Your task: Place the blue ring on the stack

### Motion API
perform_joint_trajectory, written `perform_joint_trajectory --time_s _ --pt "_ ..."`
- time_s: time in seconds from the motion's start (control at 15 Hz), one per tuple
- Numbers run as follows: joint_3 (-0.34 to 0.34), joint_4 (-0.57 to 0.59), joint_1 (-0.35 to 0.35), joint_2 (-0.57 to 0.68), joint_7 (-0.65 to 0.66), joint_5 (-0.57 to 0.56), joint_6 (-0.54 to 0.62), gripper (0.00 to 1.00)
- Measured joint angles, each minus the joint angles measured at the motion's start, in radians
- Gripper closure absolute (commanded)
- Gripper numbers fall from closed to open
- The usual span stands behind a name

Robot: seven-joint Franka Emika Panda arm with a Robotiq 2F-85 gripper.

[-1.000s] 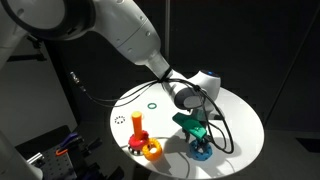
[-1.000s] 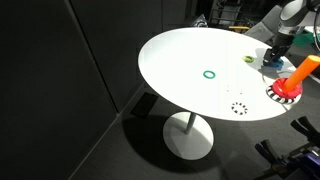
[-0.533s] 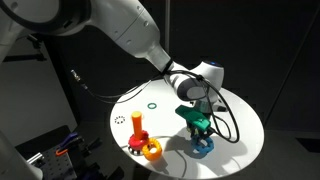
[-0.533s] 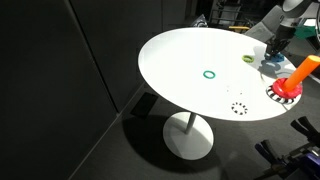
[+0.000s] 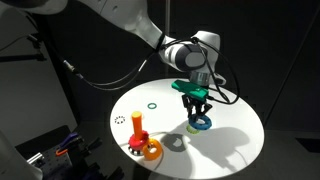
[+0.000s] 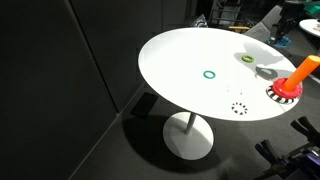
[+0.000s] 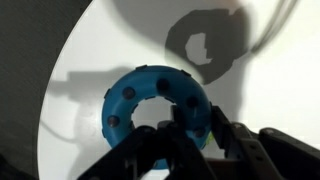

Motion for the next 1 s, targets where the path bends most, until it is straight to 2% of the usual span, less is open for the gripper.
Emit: perform_joint_trajectory --time_s 0.27,1.0 --pt "-0.001 -0.06 0.041 -0.092 0.018 -0.021 -0.058 0.9" --pt "0.001 -0.338 0.123 -0.414 0.027 -0.042 -0.166 0.9"
